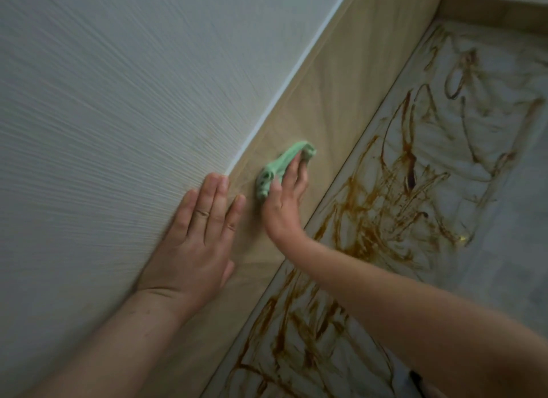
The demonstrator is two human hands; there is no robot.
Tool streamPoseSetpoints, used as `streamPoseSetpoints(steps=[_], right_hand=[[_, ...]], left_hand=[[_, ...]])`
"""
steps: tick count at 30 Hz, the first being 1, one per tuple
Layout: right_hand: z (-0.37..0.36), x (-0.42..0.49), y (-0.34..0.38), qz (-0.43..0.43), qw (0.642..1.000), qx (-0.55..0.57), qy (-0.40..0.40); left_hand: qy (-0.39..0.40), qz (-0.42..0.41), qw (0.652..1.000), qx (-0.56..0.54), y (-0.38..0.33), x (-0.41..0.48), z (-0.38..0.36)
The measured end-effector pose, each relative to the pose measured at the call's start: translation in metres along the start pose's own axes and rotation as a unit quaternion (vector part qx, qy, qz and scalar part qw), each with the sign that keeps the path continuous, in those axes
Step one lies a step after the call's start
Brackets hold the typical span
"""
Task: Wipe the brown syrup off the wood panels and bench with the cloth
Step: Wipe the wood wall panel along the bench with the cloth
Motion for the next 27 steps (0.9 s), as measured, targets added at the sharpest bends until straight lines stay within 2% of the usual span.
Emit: streamPoseSetpoints(steps=[4,6,10,12,16,19,21,24,27], right_hand=[[0.074,0.105,0.06,0.023,0.987,0.027,-0.159],[0.101,0.152,0.058,-0.01,0.981,0.058,-0.186],[0.087,0.157,0.021,-0.195,0.967,0.122,-0.112],[0.059,0.111,0.011,-0.224,0.966,0.107,-0.067],[0.02,0.026,0.003,-0.206,0.975,0.066,0.043],[0.036,0.037,0.031,-0.141,0.989,0.038,0.03],[0.056,0.053,0.063,-0.106,0.994,0.03,-0.001],[0.082,0.082,0.089,-0.104,0.993,0.051,-0.035],[0.102,0.115,0.092,-0.114,0.992,0.057,-0.024]], left_hand=[[-0.007,-0.002,1.0,0.015,0.0,-0.002,0.0],[-0.005,-0.007,1.0,0.022,-0.001,-0.001,-0.001],[-0.009,-0.011,1.0,0.005,0.0,-0.001,-0.001],[-0.006,-0.011,1.0,-0.018,0.002,0.0,0.001],[0.042,0.016,0.999,-0.004,0.001,0.001,0.014],[0.068,0.029,0.997,0.019,-0.01,-0.001,0.026],[0.062,0.011,0.998,-0.006,-0.011,0.009,0.043],[0.025,-0.037,0.999,-0.009,-0.003,0.043,0.07],[0.006,-0.048,0.999,-0.012,-0.005,0.096,0.093]])
Point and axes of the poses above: each hand's wrist, its own x-axis towards the middle knuckle, its own z-axis out of the back of the hand, y = z × x, the point moved 6 cm from there along x, towards the middle knuckle, and after that the axes turned 15 degrees about -x, right-handed, at the moved point
